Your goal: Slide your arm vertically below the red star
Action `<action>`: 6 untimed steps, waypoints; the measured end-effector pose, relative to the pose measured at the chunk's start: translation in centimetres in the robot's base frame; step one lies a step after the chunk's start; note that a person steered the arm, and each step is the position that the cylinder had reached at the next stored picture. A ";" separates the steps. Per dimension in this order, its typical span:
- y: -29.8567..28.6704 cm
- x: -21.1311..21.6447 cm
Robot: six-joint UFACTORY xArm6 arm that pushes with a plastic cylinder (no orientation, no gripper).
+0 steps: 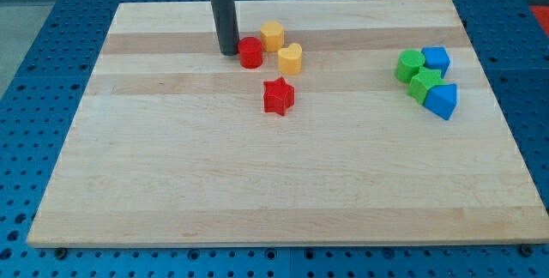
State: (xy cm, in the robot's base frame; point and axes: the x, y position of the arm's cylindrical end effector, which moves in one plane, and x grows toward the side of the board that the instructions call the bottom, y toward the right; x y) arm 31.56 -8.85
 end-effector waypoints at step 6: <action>-4.4 14.6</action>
